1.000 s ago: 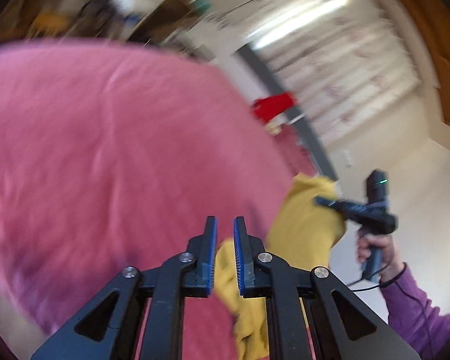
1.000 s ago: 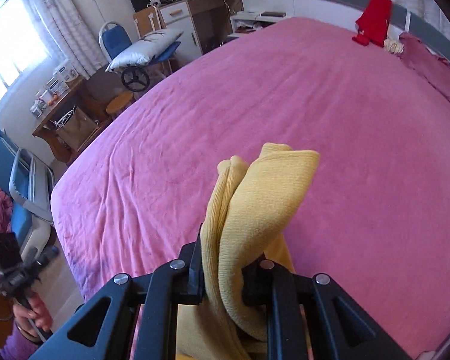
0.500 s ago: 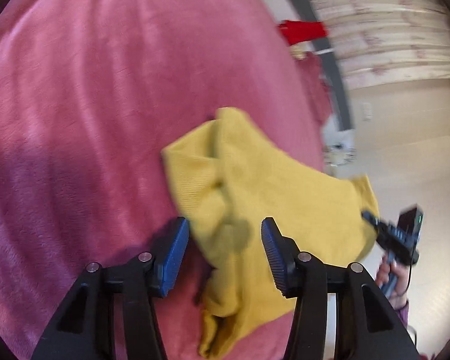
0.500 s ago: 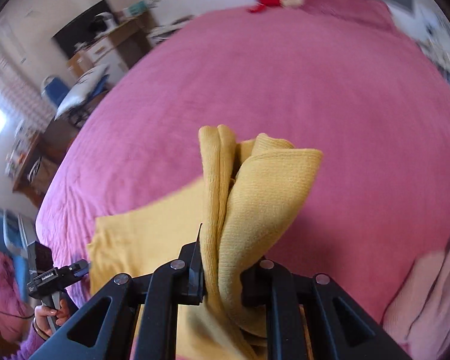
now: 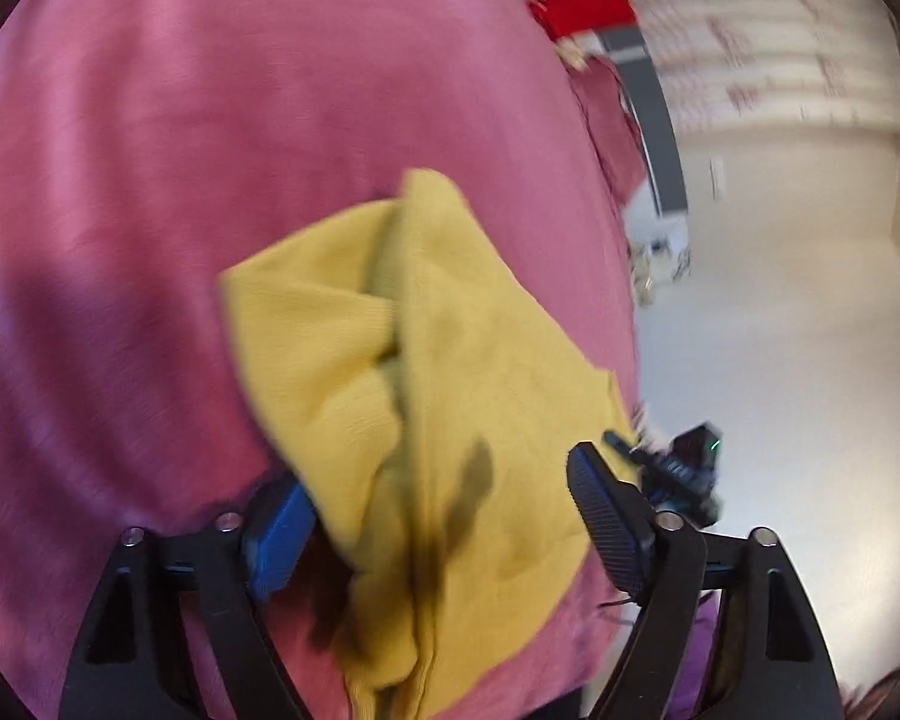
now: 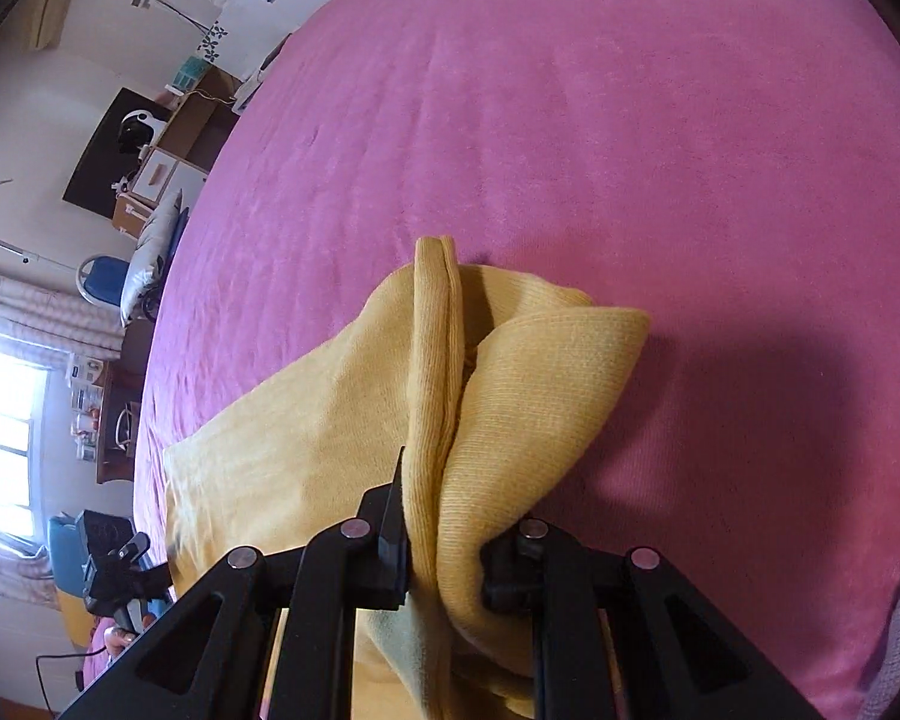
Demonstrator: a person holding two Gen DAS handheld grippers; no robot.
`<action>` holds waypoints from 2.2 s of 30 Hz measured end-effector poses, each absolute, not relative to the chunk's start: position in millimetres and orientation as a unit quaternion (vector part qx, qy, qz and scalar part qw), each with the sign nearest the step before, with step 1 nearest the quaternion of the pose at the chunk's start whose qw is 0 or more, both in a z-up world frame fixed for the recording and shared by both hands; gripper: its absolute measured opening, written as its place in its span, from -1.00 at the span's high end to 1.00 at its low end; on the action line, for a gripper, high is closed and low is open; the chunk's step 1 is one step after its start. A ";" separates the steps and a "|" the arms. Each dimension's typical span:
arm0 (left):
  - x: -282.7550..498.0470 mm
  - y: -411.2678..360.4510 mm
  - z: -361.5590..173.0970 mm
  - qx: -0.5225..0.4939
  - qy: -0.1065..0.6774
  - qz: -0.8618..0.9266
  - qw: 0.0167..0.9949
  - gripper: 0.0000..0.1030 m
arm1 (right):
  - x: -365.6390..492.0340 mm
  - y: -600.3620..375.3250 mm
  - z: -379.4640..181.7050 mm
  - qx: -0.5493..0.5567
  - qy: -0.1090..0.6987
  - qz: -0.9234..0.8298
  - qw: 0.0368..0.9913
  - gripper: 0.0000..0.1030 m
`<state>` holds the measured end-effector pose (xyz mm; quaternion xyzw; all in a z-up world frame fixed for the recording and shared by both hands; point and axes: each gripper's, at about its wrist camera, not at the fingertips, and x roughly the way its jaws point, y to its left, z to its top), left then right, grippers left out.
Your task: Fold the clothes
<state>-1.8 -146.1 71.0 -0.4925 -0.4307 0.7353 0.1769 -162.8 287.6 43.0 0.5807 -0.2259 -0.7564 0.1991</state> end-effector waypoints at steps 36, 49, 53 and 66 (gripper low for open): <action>102.5 -465.1 120.3 -0.264 -0.381 0.875 -0.144 0.58 | -313.3 -229.2 159.0 0.526 -0.019 -0.744 0.411 0.56; 167.5 -491.5 21.1 -0.186 -0.550 0.793 -0.183 0.36 | -352.9 -149.4 89.1 0.545 -0.172 -0.749 0.336 0.41; 149.4 -439.2 47.0 -0.176 -0.491 0.838 -0.161 0.16 | -315.0 -106.8 67.5 0.577 -0.182 -0.708 0.364 0.40; 133.3 -424.9 43.6 -0.367 -0.445 0.789 -0.211 -0.15 | -228.7 -60.3 50.3 0.549 -0.230 -0.759 0.265 0.39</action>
